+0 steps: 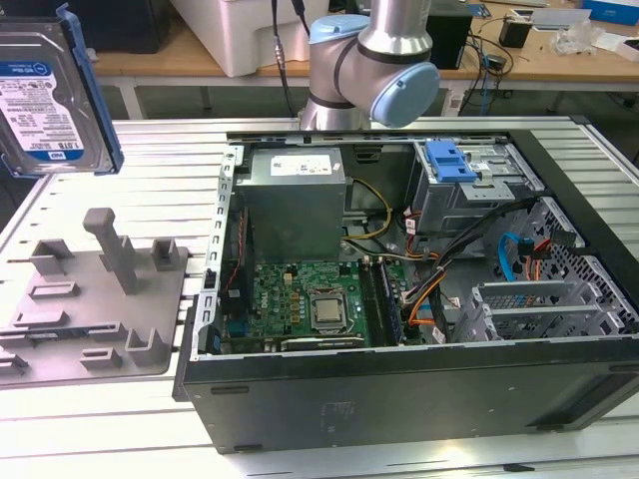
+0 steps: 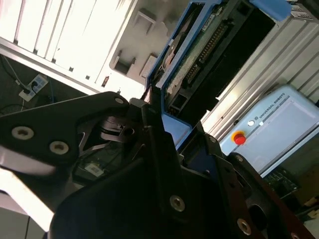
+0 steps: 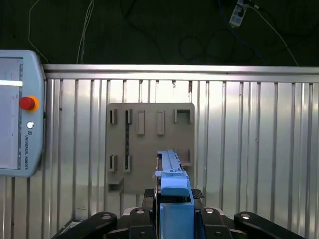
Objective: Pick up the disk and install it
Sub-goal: 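Pick up the disk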
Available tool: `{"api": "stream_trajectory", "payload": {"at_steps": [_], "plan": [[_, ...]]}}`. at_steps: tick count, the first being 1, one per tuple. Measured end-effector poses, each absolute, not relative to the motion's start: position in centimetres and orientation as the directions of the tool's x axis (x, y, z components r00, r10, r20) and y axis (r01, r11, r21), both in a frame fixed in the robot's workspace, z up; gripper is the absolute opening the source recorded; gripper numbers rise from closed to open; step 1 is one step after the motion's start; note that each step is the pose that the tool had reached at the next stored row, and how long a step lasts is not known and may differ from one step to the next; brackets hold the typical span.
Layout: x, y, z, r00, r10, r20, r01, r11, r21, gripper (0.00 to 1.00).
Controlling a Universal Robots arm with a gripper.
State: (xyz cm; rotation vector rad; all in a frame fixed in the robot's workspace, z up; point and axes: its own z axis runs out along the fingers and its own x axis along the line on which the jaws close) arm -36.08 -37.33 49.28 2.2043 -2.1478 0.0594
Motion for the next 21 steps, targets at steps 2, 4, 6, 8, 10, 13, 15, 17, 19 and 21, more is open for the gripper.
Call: {"api": "stream_trajectory", "payload": {"at_steps": [2,4,6,8,10,13,15,17,19,21], "plan": [[-35.6,-37.6,49.4,0.026,-0.997,0.072,-1.0,-0.025,0.019,0.37],[-35.1,-37.9,49.5,0.027,-0.997,0.072,-1.0,-0.025,0.019,0.37],[-34.6,-38.1,49.6,0.027,-0.997,0.072,-1.0,-0.025,0.019,0.37],[-34.1,-38.4,49.7,0.026,-0.997,0.072,-1.0,-0.025,0.019,0.37],[-33.6,-38.6,49.7,0.027,-0.997,0.072,-0.999,-0.025,0.019,0.37],[-32.8,-39.0,49.8,0.027,-0.997,0.072,-0.999,-0.025,0.02,0.37],[-32.3,-39.3,49.8,0.027,-0.997,0.072,-0.999,-0.025,0.02,0.37],[-31.9,-39.6,49.8,0.027,-0.997,0.072,-0.999,-0.025,0.02,0.37],[-31.3,-39.9,49.8,0.027,-0.997,0.072,-0.999,-0.025,0.021,0.37],[-30.6,-40.2,49.8,0.027,-0.997,0.072,-0.999,-0.025,0.021,0.37]]}}
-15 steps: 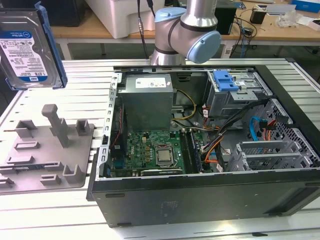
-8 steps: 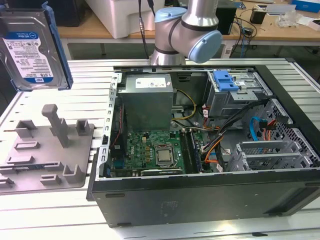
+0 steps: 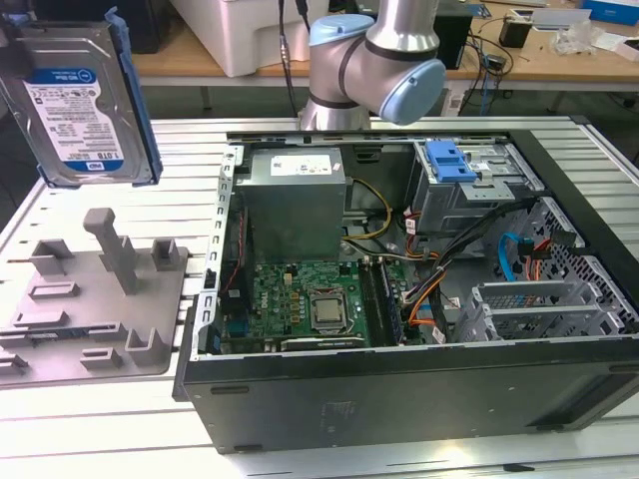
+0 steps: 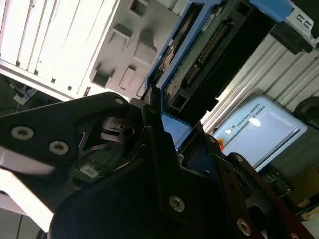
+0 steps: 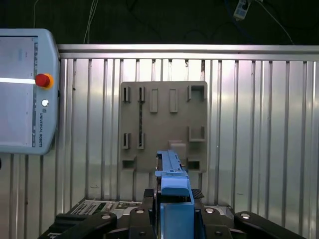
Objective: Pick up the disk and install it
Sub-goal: 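Pick up the disk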
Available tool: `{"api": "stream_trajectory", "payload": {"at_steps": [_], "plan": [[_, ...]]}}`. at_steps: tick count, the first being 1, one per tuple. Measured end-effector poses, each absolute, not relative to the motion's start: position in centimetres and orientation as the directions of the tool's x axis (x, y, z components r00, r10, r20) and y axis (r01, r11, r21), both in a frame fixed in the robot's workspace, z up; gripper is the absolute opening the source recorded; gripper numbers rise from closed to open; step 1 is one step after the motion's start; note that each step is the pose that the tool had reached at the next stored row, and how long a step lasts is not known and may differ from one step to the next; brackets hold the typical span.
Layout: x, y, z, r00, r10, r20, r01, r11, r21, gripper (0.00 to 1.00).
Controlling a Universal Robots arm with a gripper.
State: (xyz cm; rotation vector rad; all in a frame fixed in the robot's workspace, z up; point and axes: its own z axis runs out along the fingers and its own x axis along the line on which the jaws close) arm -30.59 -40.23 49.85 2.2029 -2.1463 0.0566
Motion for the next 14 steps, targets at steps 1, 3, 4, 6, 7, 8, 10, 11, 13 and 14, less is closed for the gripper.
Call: {"api": "stream_trajectory", "payload": {"at_steps": [1,3,4,6,7,8,10,11,13,14], "plan": [[-30.2,-40.4,49.9,0.027,-0.997,0.072,-0.999,-0.025,0.021,0.37],[-29.2,-40.9,49.9,0.027,-0.997,0.072,-0.999,-0.025,0.022,0.37],[-28.7,-41.2,49.9,0.027,-0.997,0.072,-0.999,-0.025,0.022,0.37],[-28.1,-41.6,50.0,0.027,-0.997,0.072,-0.999,-0.025,0.022,0.37],[-27.5,-41.9,50.0,0.027,-0.997,0.072,-0.999,-0.025,0.022,0.37],[-27.0,-42.2,50.0,0.027,-0.997,0.072,-0.999,-0.025,0.022,0.37],[-26.2,-42.6,50.1,0.027,-0.997,0.072,-0.999,-0.025,0.023,0.37],[-25.9,-42.7,50.1,0.027,-0.997,0.072,-0.999,-0.025,0.023,0.37],[-25.0,-43.2,50.1,0.027,-0.997,0.072,-0.999,-0.025,0.023,0.37],[-24.6,-43.4,50.1,0.027,-0.997,0.072,-0.999,-0.025,0.023,0.37]]}}
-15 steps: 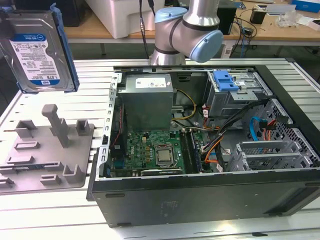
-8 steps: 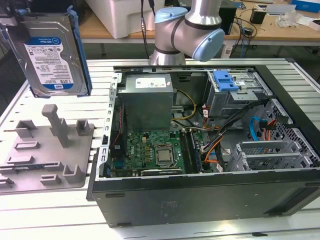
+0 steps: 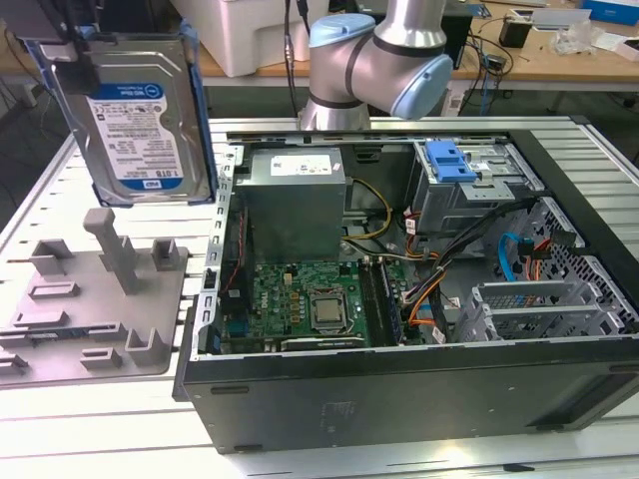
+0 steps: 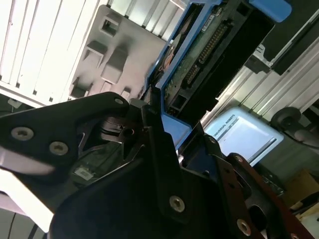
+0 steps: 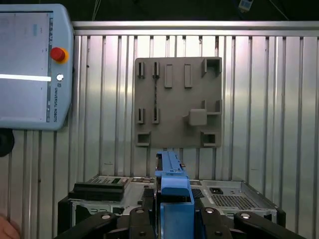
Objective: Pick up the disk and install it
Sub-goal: 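Pick up the disk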
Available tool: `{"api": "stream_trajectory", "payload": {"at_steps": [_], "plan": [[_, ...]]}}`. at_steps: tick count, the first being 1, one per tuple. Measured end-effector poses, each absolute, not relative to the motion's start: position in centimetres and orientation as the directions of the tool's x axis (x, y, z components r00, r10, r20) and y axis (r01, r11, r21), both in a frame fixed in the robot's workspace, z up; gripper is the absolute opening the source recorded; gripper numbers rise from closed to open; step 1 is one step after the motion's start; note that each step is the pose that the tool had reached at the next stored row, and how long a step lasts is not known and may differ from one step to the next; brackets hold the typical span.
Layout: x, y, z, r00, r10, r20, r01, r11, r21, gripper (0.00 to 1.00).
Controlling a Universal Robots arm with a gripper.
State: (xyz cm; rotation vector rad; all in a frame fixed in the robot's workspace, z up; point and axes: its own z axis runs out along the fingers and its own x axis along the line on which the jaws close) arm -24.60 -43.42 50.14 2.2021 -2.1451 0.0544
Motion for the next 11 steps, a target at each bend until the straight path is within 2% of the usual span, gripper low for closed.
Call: {"api": "stream_trajectory", "payload": {"at_steps": [11], "plan": [[-21.1,-45.2,50.3,0.027,-0.997,0.072,-0.999,-0.025,0.024,0.37]]}}
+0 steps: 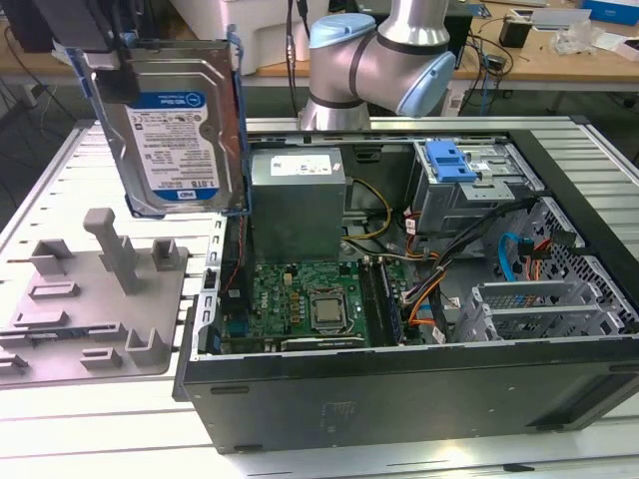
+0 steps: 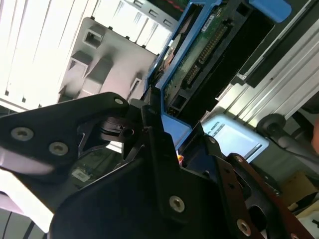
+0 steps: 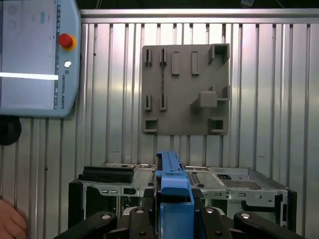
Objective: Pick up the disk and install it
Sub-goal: 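Pick up the disk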
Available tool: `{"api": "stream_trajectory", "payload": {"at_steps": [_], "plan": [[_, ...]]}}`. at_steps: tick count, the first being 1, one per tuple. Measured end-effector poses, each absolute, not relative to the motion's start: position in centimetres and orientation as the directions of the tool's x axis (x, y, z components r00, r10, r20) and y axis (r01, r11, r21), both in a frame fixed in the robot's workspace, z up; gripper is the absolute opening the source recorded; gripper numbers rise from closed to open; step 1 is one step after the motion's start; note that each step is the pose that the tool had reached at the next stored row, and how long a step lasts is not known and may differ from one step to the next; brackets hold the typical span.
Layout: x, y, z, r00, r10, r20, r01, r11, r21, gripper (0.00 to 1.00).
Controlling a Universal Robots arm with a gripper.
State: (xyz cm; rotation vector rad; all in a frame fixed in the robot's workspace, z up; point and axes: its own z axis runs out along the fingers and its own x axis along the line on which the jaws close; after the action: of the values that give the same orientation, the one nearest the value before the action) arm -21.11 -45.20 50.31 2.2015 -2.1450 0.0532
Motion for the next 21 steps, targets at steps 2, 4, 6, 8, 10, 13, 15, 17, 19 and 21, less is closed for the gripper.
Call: {"api": "stream_trajectory", "payload": {"at_steps": [2,4,6,8,10,13,15,17,19,21], "plan": [[-19.9,-45.7,50.4,0.027,-0.997,0.072,-0.999,-0.025,0.025,0.37],[-19.1,-46.0,50.4,0.027,-0.997,0.072,-0.999,-0.025,0.026,0.37],[-18.1,-46.3,50.4,0.027,-0.997,0.072,-0.999,-0.025,0.027,0.37],[-17.2,-46.6,50.4,0.027,-0.997,0.072,-0.999,-0.025,0.027,0.37],[-16.2,-46.9,50.4,0.027,-0.997,0.072,-0.999,-0.025,0.028,0.37],[-14.5,-47.4,50.5,0.027,-0.997,0.072,-0.999,-0.025,0.03,0.37],[-12.9,-47.9,50.5,0.027,-0.997,0.072,-0.999,-0.025,0.031,0.37],[-11.6,-48.3,50.5,0.028,-0.997,0.072,-0.999,-0.025,0.032,0.37],[-10.6,-48.6,50.5,0.028,-0.997,0.072,-0.999,-0.025,0.033,0.37],[-9.6,-48.9,50.5,0.028,-0.997,0.072,-0.999,-0.025,0.034,0.37]]}}
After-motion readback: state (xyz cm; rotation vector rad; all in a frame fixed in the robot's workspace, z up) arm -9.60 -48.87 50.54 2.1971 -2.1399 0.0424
